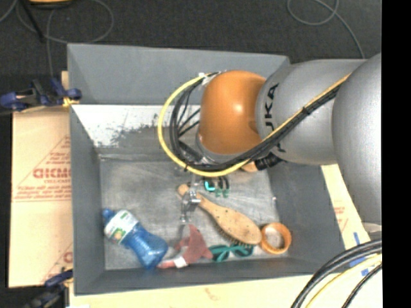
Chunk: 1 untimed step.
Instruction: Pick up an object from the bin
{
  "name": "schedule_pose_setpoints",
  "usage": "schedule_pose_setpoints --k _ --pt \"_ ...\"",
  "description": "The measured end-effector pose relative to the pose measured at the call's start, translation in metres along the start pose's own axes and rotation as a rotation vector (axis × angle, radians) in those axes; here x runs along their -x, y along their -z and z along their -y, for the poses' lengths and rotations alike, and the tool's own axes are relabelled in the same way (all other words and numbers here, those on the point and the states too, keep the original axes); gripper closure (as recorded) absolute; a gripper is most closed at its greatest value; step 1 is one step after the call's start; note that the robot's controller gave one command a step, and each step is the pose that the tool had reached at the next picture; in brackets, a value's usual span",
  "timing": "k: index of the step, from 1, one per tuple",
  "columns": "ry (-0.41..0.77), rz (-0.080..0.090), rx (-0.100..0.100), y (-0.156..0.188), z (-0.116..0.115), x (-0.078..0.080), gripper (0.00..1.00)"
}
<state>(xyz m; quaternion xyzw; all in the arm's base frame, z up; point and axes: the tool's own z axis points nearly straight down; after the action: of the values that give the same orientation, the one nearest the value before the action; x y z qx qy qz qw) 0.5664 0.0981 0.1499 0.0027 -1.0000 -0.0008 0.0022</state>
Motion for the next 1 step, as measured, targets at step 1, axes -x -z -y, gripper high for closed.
schedule_pose_setpoints --k 1 --pt "-0.002 0.006 0.001 0.0041 0.0004 0.0011 0.0"
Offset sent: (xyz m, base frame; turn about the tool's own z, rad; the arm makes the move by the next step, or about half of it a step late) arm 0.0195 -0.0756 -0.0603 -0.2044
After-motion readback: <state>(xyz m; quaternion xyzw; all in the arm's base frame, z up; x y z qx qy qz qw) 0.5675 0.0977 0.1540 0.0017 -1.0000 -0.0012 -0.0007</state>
